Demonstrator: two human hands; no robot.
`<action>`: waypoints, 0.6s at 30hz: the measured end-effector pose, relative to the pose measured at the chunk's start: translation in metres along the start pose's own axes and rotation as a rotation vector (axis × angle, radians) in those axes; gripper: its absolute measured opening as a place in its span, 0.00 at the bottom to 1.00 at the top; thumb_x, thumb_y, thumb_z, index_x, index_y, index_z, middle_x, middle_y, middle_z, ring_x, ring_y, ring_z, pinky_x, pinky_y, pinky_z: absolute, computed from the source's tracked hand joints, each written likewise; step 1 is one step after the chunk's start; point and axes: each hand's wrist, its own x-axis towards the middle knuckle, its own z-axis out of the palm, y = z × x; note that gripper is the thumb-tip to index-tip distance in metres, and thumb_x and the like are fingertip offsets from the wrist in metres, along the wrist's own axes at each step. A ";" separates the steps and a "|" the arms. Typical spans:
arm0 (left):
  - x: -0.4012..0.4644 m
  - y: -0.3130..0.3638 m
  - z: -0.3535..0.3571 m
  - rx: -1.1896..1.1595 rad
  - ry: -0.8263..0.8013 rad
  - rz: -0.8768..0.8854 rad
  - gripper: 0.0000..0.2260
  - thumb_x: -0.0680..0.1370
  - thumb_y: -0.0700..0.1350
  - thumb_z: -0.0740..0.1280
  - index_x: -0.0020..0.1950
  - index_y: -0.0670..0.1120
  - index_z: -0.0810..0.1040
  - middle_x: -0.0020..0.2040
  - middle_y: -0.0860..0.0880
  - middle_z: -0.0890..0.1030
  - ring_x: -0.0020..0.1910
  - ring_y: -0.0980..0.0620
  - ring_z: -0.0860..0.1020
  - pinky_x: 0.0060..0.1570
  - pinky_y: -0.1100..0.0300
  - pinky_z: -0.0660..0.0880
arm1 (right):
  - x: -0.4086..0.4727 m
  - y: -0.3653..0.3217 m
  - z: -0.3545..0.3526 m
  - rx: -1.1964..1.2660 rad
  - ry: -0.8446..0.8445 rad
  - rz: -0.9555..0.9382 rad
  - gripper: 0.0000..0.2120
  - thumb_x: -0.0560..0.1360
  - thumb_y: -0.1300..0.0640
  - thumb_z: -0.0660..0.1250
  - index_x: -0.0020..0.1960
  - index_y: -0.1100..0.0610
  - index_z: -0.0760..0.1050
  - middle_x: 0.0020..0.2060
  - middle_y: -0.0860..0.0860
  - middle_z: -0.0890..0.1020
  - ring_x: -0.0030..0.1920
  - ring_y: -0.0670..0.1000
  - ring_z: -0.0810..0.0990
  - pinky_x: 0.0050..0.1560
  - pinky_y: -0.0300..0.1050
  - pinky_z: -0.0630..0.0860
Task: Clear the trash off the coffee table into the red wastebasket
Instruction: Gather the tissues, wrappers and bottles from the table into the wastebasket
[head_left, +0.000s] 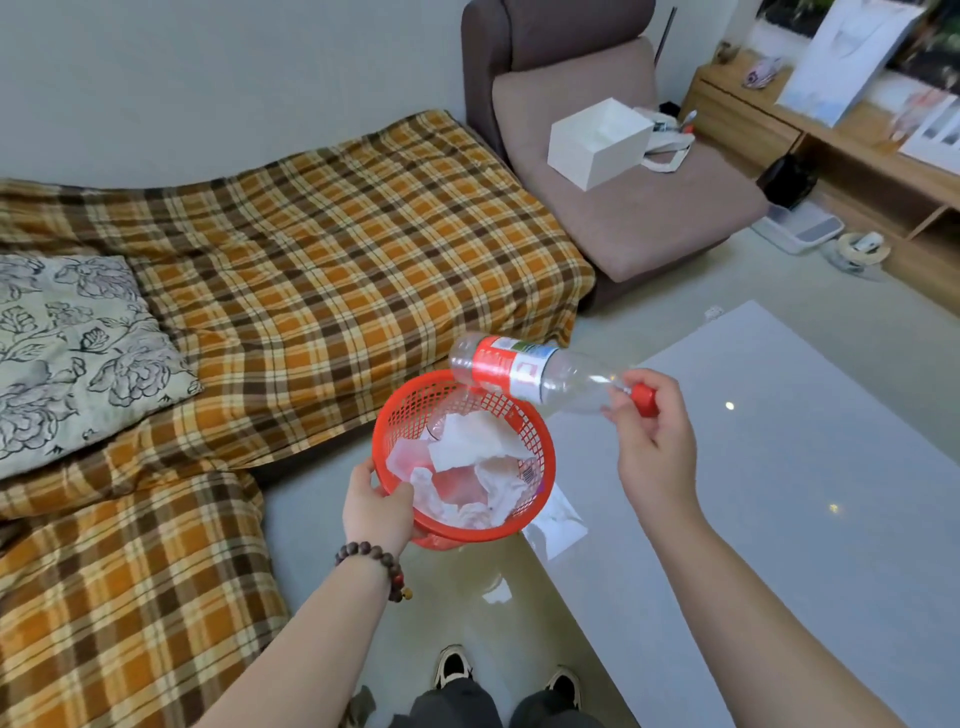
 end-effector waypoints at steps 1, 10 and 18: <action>-0.002 0.007 0.003 -0.019 -0.020 0.007 0.21 0.75 0.40 0.66 0.68 0.50 0.71 0.50 0.43 0.84 0.46 0.38 0.84 0.46 0.39 0.82 | -0.001 -0.002 0.001 0.009 -0.042 0.016 0.07 0.77 0.55 0.64 0.52 0.44 0.73 0.49 0.45 0.78 0.52 0.49 0.79 0.51 0.44 0.78; -0.022 0.049 0.024 -0.227 -0.148 0.050 0.15 0.77 0.35 0.66 0.61 0.50 0.74 0.50 0.47 0.83 0.39 0.48 0.86 0.30 0.53 0.82 | -0.006 -0.008 -0.011 -0.196 -0.180 -0.020 0.10 0.77 0.59 0.63 0.54 0.46 0.72 0.51 0.47 0.79 0.50 0.42 0.77 0.48 0.37 0.75; -0.034 0.052 0.037 -0.306 -0.163 0.019 0.16 0.78 0.34 0.65 0.63 0.48 0.72 0.51 0.43 0.84 0.34 0.48 0.86 0.30 0.53 0.82 | 0.002 -0.016 -0.030 -0.166 -0.206 0.033 0.25 0.74 0.50 0.68 0.67 0.41 0.64 0.59 0.38 0.70 0.55 0.34 0.73 0.52 0.31 0.71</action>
